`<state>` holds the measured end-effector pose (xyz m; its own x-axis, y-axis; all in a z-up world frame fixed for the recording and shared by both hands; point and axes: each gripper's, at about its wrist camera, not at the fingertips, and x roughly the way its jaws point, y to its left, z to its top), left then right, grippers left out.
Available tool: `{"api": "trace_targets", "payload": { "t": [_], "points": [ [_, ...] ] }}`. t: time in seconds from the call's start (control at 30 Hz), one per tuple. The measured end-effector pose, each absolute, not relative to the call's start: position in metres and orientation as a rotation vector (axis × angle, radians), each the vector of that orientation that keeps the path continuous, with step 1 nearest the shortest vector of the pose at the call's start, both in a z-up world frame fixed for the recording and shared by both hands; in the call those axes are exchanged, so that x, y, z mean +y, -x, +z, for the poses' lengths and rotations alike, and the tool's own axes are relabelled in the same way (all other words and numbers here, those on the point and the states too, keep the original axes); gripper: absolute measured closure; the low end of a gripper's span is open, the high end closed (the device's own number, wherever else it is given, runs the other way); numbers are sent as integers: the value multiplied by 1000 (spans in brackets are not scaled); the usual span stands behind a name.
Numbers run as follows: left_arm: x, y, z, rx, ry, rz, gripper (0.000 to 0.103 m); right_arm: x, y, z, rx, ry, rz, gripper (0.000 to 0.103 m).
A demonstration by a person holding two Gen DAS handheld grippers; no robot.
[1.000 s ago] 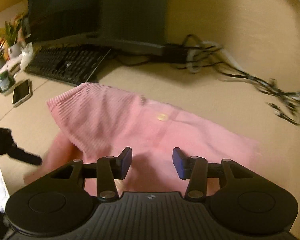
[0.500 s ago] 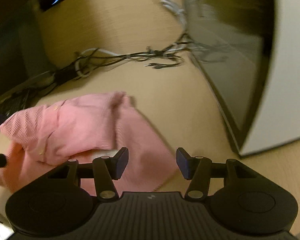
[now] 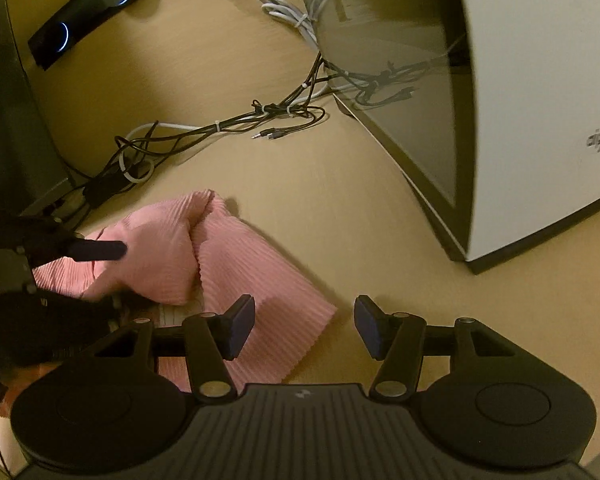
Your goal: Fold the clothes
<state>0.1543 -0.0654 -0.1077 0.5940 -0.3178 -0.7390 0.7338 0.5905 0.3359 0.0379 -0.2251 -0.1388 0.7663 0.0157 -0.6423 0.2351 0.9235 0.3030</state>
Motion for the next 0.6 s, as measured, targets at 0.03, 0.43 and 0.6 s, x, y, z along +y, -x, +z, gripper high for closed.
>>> {"api": "trace_targets", "payload": {
  "t": [0.03,0.43,0.6],
  "points": [
    [-60,-164,-100,709,-607,-662,72,-225,-39,-141,685,-386,-131,47],
    [2,-237,-64,903,18,-611,83,-211,-88,-129,629,-310,-15,97],
    [12,-240,-63,924,77,-601,83,-193,-92,-98,588,-65,137,101]
  ]
}}
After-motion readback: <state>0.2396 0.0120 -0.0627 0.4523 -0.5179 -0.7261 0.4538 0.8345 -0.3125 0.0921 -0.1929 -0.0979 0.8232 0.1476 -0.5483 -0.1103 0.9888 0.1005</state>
